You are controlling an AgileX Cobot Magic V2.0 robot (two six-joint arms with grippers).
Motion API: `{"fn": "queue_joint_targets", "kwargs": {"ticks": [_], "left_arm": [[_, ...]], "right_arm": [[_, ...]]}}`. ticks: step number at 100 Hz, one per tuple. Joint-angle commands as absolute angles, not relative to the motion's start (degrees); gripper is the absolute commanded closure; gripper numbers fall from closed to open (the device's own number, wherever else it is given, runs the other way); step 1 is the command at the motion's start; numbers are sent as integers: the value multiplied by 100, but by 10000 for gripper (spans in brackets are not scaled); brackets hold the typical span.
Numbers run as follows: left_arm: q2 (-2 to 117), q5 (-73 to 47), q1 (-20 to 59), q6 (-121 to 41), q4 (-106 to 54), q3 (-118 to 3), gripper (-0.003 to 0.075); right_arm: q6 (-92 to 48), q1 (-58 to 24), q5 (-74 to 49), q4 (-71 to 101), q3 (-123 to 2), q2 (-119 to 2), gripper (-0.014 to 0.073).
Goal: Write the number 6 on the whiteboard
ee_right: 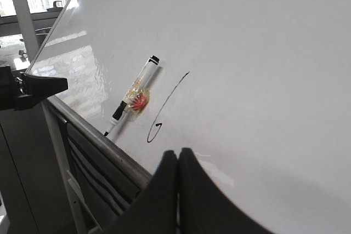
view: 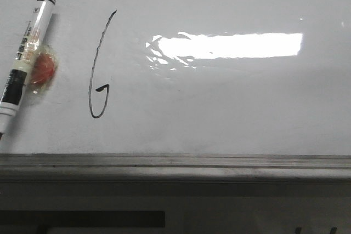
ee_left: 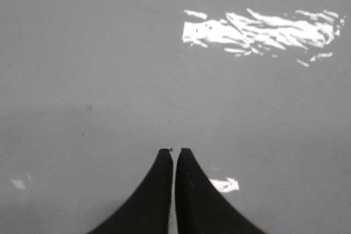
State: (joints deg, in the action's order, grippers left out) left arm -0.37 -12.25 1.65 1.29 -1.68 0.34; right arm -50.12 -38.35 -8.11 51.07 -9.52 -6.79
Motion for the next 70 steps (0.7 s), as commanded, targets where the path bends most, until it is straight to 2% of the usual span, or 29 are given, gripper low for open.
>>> {"fn": "queue_joint_targets", "kwargs": {"ticks": [1,10,70], "left_arm": [[-206,-1274,144,201,-187,275,739],[-206,-1646,144,201,-187,275,739],[-206,-1635,144,201,-187,275,739]], "right_arm": [[-5073,-3839,-503,5157,-1106,-724,659],[-5073,-3839,-503,5157,-1106,-724,659],[-5073,-3839,-503,5157,-1106,-724,659]]}}
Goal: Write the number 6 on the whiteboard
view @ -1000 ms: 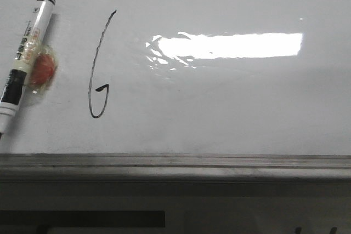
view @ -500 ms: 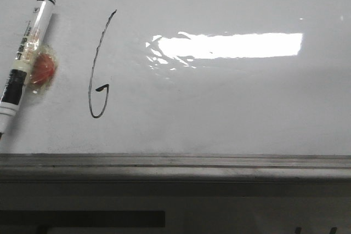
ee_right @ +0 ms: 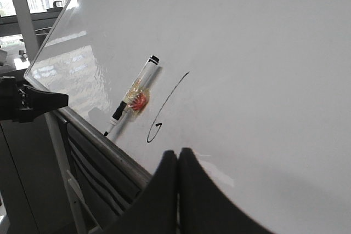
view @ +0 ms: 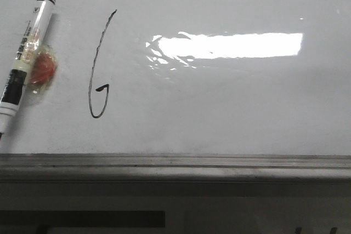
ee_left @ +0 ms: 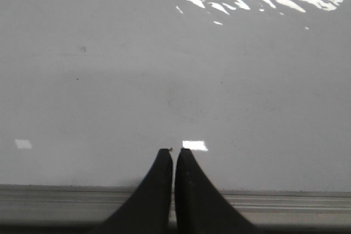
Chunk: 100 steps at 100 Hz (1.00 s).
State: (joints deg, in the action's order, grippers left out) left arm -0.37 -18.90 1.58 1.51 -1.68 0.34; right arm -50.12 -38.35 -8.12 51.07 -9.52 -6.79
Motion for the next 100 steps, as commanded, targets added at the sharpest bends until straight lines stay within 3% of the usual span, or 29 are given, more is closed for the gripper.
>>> {"fn": "queue_joint_targets", "kwargs": {"ticks": [1,58,81,100], "left_arm": [[-206,-1635,144,201,-187,275,739],[-206,-1635,144,201,-187,275,739],[-206,-1635,144,201,-187,275,739],[-206,-1635,144,201,-187,275,739]], "right_arm": [[-5073,-3839,-503,5157,-1106,-724,659],[-4894,-3804,-473,4591,-1096,-735,659],[-1735,-3309,-493,1697,-1096,-742,659],[-394,-2259,-507,460,-1096,-742,659]]}}
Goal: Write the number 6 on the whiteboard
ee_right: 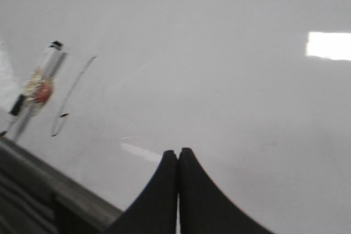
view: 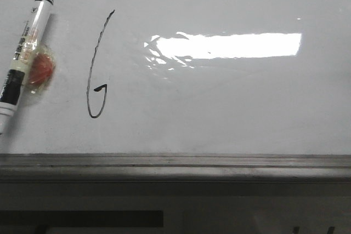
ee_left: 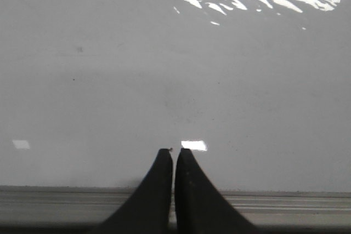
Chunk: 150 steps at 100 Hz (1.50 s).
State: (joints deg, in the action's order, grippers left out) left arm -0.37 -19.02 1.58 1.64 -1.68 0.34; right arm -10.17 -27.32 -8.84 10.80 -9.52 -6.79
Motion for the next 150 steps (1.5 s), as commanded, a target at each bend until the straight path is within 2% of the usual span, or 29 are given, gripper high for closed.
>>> {"fn": "queue_joint_targets", "kwargs": {"ticks": [1,17,44,69,76,82,112,150], "left_arm": [[-206,-1635,144,201,-187,275,739],[-206,-1635,144,201,-187,275,739],[-206,-1635,144,201,-187,275,739],[-206,-1635,144,201,-187,275,739],[-206,-1635,144,201,-187,275,739],[-206,-1635,144,201,-187,275,739],[-206,-1635,144,201,-187,275,739],[-206,-1635,144,201,-187,275,739]], "right_arm": [[-316,-2164,-507,388,-1096,-742,659],[518,-1143,-557,-431,-1096,-663,659],[549,451,-895,-605,-944,171,659],[561,1352,-500,-337,-21,158,659],[621,1454,-351,-337,252,158,659],[621,1493,-895,-458,219,158,659],[599,1483,-1786,-648,235,169,659],[599,1483,-1788,-637,235,169,659]]}}
